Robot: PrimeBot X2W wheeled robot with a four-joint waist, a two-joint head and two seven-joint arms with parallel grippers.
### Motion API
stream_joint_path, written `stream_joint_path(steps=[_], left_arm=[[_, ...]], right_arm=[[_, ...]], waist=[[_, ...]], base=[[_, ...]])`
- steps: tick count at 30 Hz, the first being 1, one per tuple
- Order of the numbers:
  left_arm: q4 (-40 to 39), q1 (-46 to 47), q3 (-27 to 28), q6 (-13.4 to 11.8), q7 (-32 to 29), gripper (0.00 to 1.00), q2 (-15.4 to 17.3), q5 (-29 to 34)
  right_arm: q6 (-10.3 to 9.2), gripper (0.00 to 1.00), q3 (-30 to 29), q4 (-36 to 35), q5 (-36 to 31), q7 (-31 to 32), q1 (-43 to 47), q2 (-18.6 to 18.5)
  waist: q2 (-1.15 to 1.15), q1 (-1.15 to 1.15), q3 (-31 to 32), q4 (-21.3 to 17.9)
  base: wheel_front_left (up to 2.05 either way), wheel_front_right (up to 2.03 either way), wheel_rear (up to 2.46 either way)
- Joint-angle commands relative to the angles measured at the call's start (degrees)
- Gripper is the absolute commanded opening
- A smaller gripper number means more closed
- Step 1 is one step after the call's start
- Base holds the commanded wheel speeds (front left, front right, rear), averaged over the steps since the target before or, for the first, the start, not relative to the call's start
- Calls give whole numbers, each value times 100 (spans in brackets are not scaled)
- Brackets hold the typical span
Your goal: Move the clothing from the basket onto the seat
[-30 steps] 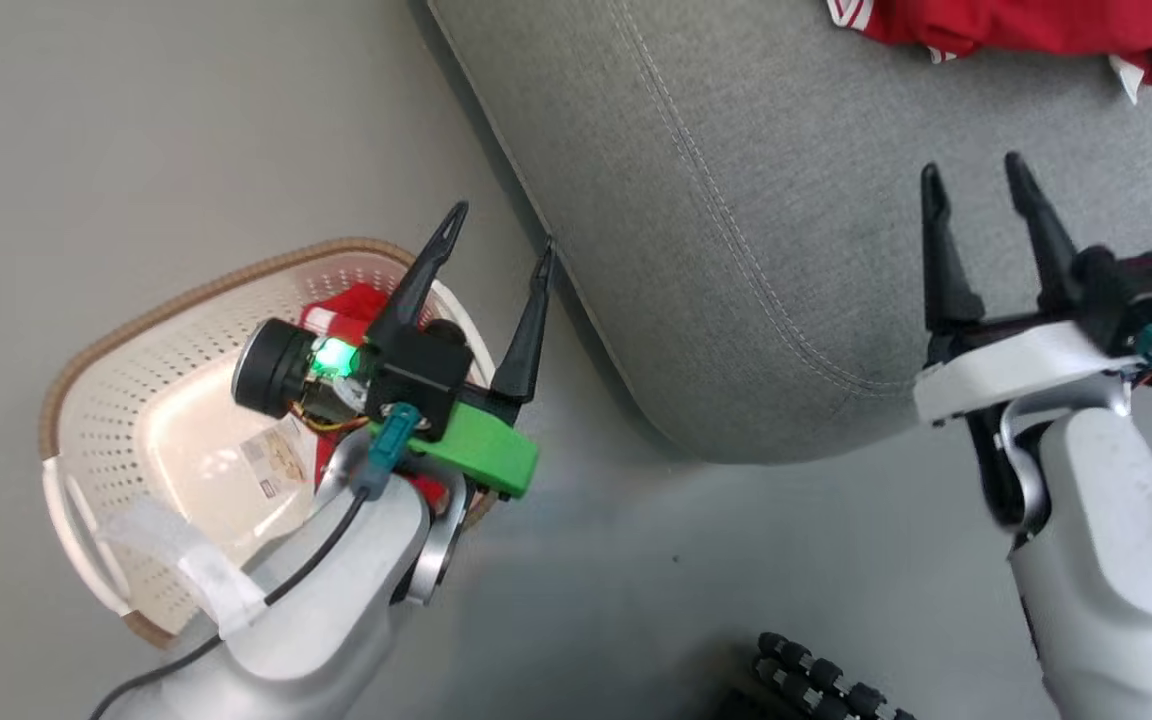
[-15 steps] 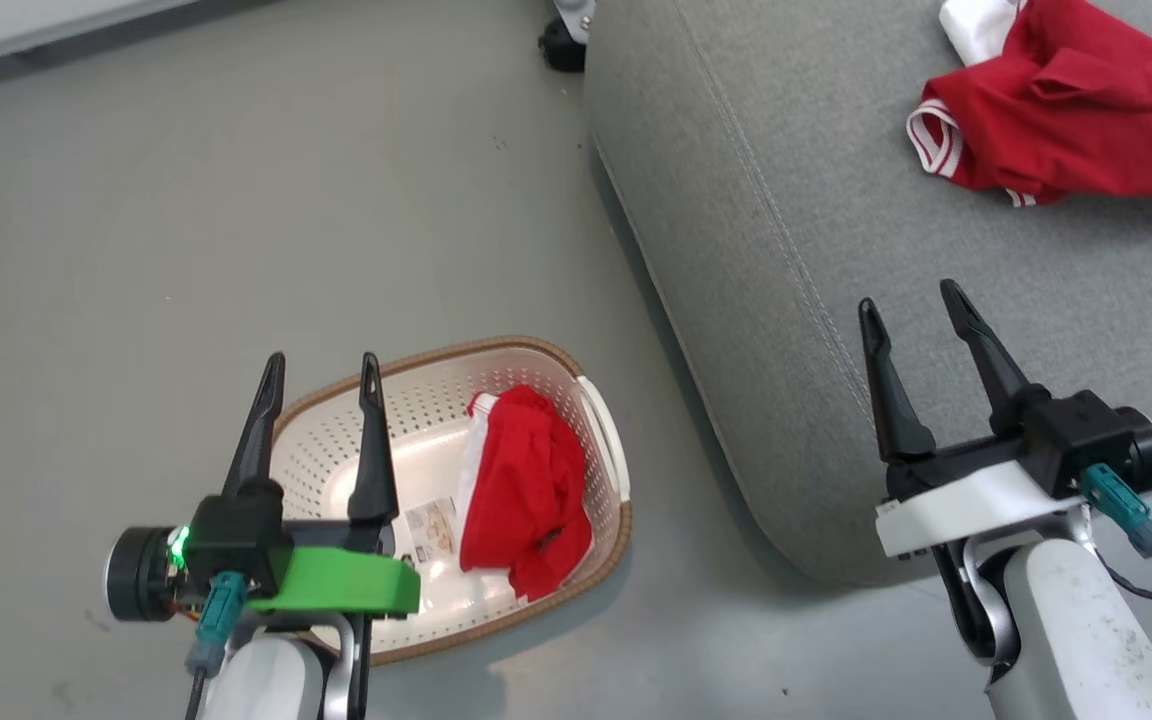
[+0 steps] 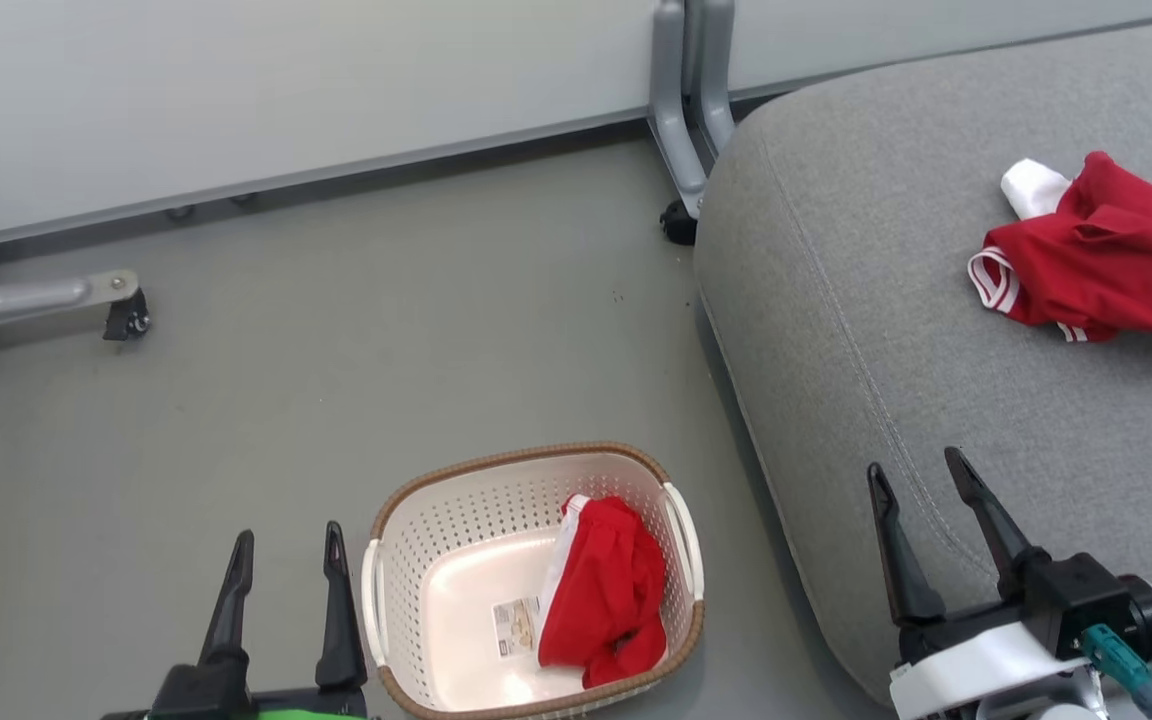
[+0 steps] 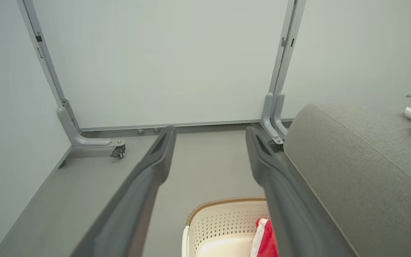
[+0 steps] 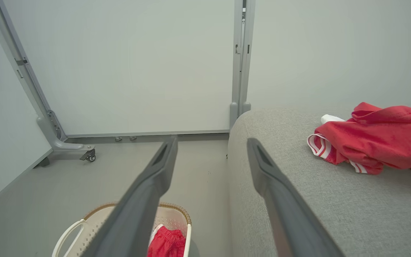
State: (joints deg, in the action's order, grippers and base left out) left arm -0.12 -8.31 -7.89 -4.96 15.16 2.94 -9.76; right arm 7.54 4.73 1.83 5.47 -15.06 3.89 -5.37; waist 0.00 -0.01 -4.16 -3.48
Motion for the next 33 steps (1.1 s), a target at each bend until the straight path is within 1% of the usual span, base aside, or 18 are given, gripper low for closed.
stream_joint_path(steps=[1,7,15,28,30,33], left_arm=[[-22,-182,-27,51,-2,100,-4,-53],[-67,-434,-32,200,-2,100,-3,-90],[-68,-382,-23,282,-2,100,-2,6],[-46,-277,-26,352,-2,100,-2,44],[-67,-265,-2,309,-2,100,-2,27],[-83,-257,-13,310,-2,100,-2,90]], right_arm=[[-10,100,19,-19,15,-17,143,-30],[-10,100,-21,-8,14,-17,337,8],[-10,100,-48,7,-12,-17,302,56],[-10,100,-17,36,14,-17,239,93],[-10,100,-22,44,16,-17,238,92],[-10,100,-37,53,18,-17,242,98]], waist=[[0,1,347,264],[0,1,464,262],[0,1,507,259],[0,1,476,270],[0,1,478,273],[0,1,483,273]], base=[[0,0,0],[0,0,0],[0,0,0],[0,0,0],[0,0,0],[0,0,0]])
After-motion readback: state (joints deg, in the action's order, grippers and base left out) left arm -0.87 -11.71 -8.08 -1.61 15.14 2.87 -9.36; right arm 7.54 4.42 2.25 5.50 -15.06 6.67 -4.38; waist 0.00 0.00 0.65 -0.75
